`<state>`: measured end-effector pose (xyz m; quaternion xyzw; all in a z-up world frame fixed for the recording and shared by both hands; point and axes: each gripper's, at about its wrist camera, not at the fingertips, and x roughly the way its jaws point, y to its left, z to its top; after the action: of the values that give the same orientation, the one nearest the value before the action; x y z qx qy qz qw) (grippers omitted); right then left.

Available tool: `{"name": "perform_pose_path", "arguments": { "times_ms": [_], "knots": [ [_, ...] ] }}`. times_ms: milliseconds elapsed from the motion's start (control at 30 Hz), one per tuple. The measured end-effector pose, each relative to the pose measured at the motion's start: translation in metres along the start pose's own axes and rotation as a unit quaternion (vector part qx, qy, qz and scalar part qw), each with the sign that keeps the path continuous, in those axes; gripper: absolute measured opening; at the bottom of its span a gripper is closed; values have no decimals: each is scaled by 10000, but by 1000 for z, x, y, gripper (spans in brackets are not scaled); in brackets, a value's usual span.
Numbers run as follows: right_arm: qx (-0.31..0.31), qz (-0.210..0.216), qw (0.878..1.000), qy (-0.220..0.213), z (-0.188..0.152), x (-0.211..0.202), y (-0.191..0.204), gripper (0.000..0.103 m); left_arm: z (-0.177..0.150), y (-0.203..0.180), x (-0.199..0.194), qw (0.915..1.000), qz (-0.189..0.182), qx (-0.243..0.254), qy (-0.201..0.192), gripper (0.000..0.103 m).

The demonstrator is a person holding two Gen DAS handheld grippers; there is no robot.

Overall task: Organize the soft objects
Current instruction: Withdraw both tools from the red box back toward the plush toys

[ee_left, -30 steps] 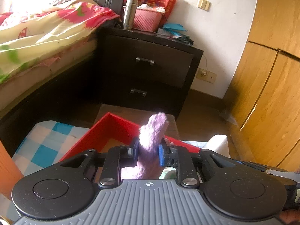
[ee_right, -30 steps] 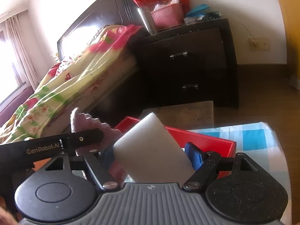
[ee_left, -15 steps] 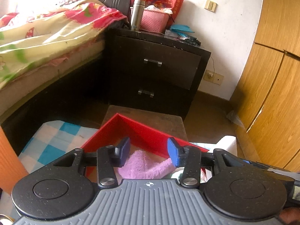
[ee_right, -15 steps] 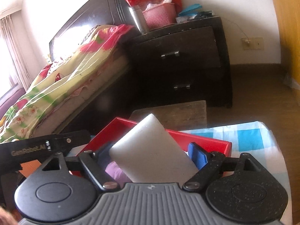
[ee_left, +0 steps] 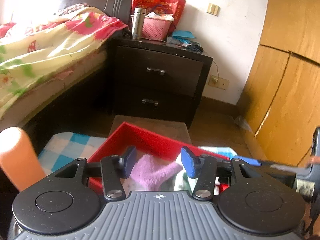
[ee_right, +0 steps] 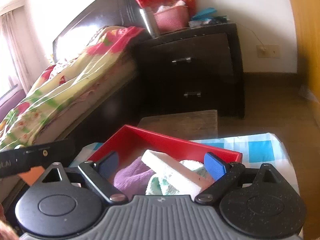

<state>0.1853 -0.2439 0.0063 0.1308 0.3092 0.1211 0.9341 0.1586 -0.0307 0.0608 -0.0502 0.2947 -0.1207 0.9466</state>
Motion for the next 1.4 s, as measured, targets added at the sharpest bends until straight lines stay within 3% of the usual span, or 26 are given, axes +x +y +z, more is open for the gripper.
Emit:
{"name": "perform_pose_path", "arguments": {
  "times_ms": [267,1067,1267,1400],
  "knots": [
    [-28,152,9997,192,-15,-29,9,72,-35,9,-33,9995,71,178,268,52],
    [-60,665,9942,841,-84,-73,43,72,-115,52,-51,9895,420,-7,1386,52],
    [-212,792,9915,1009,-94,-75,52,72,-121,58,-42,9867,498,-40,1546,63],
    [-264,779,9907,1083,-97,-72,52,72,-125,51,-42,9864,350,125,1601,74]
  ]
}}
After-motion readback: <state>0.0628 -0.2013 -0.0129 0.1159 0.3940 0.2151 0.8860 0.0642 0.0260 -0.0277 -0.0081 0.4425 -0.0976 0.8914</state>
